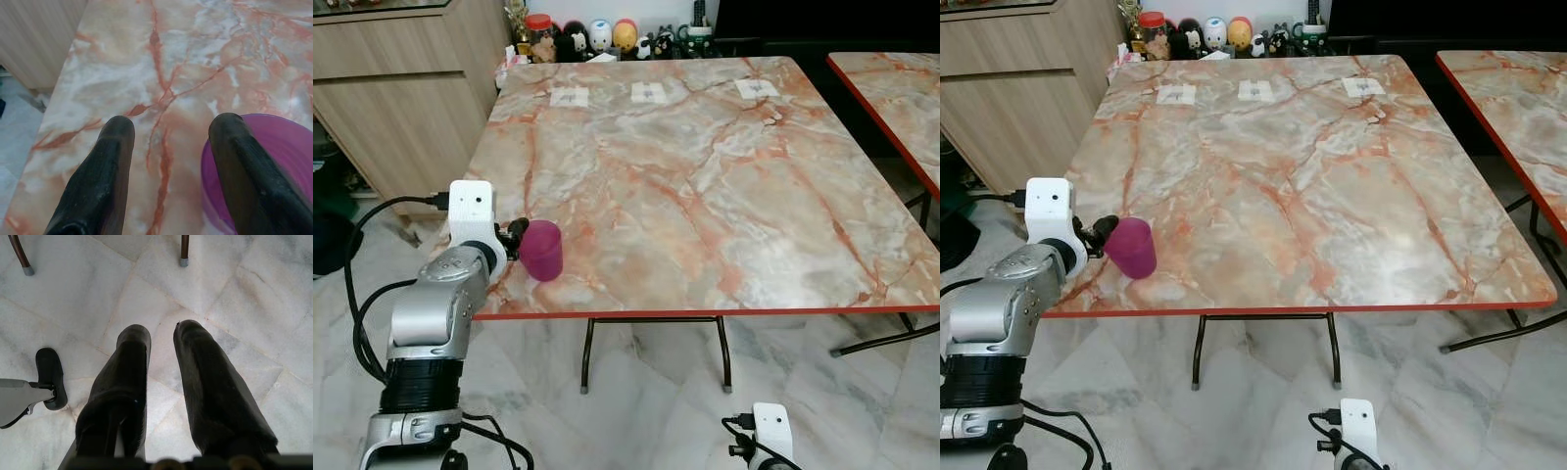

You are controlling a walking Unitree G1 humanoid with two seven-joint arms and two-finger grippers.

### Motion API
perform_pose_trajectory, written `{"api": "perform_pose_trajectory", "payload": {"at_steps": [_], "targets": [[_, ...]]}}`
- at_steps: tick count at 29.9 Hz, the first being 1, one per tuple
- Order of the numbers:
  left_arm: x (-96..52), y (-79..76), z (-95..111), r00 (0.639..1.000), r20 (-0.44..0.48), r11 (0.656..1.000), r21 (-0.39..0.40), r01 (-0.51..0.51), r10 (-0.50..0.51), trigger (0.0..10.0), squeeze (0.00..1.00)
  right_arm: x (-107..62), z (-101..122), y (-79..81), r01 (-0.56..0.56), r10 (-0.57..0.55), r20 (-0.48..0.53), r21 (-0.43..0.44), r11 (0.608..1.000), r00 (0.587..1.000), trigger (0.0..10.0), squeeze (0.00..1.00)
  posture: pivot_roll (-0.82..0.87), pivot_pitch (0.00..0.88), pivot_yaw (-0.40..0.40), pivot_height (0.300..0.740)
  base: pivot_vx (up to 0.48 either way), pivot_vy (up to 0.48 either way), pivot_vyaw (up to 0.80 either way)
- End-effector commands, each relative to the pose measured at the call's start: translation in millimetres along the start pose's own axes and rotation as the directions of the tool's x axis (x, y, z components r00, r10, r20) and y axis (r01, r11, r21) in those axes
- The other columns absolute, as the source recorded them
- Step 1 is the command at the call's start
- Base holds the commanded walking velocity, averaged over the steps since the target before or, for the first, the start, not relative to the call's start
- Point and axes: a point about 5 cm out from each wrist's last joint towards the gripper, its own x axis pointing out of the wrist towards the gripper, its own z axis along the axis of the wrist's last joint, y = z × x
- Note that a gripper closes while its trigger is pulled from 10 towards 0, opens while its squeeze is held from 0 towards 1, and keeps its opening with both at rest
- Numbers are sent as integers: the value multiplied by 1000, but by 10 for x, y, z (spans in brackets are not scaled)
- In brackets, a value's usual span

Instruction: Setting the table

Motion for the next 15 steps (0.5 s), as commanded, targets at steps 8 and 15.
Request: {"api": "perform_pose_trajectory", "payload": {"at_steps": [8,15], "targets": [[-52,9,8,1000,-14,1000,16,-2,2,10000,1000,-11,-62,2,1,-1,-24,4,1000,1000,10000,0,76,76,23,740,0,0,0],[-77,-10,29,999,-27,999,38,35,-34,10000,0,-11,-62,0,0,0,-25,1,1000,1000,10000,0,76,80,22,740,0,0,0]]}}
